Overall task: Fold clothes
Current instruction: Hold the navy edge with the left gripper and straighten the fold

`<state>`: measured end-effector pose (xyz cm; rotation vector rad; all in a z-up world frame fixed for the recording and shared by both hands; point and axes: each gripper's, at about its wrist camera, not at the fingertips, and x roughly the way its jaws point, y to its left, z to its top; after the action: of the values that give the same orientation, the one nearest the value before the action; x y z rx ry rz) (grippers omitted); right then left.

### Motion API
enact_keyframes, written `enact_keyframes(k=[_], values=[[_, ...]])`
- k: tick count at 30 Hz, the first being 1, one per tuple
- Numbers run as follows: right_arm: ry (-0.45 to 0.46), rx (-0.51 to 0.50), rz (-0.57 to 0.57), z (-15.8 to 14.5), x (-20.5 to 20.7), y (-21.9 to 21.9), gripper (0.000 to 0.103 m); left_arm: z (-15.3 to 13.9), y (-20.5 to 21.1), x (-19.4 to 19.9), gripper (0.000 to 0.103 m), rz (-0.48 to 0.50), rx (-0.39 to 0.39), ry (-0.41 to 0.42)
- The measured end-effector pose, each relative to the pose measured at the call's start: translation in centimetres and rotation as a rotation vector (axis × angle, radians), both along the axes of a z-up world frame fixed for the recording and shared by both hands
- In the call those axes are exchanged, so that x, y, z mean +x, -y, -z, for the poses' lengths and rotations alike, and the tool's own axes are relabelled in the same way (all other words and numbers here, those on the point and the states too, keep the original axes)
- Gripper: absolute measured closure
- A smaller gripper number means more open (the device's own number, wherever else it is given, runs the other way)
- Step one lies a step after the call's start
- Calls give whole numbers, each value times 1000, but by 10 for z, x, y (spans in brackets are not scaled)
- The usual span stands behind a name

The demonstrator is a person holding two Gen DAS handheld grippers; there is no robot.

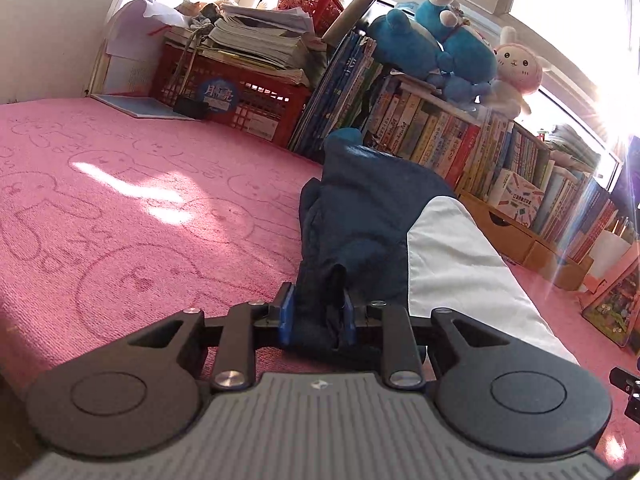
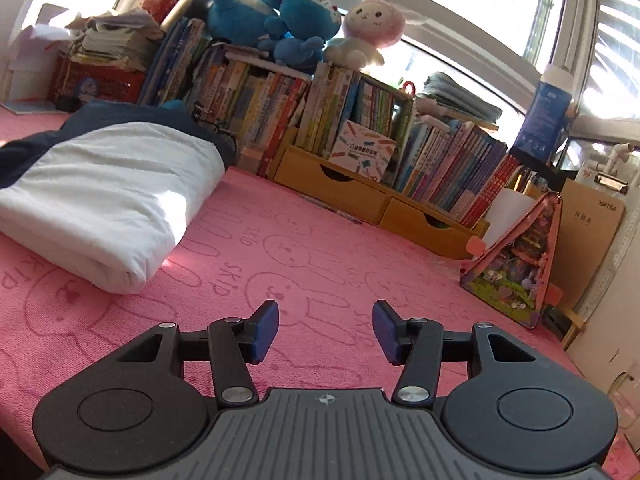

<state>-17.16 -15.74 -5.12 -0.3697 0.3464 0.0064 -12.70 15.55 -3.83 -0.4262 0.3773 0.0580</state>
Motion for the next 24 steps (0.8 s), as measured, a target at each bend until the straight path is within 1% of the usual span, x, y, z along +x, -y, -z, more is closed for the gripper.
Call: enact_keyframes(k=[1,2,3,5,7,8,11,12,21,23,24], values=[[12,-5,-52,1,-5,-4,38,0,0,0,78,3,4,1],[22,-50,-88,5,-8,-14,26,0,-1,0,78,-2,-5,0],[33,-95,-123,9,-11,-23,20,0,-3,1,78,-6,-13,-2],[49,-193,-187,19,-14,-45,19,0,-7,2,78,-11,-34,-6],[63,-237,-217,27,-12,-66,19,-1,-11,2,78,-11,-59,-13],[70,-230,-233,28,-11,-74,19,-1,-12,3,78,-13,-69,-16],[56,-167,-252,26,-1,-88,18,-3,-18,5,78,-21,-99,-25],[51,-146,-257,25,3,-92,18,-2,-18,5,78,-21,-96,-25],[-64,79,-136,12,42,-65,20,-1,-16,5,77,-22,-71,-26],[-88,125,-109,9,50,-60,20,-1,-15,5,76,-18,-55,-23],[-76,75,-103,12,47,-68,21,-1,-14,4,77,-14,-43,-21]])
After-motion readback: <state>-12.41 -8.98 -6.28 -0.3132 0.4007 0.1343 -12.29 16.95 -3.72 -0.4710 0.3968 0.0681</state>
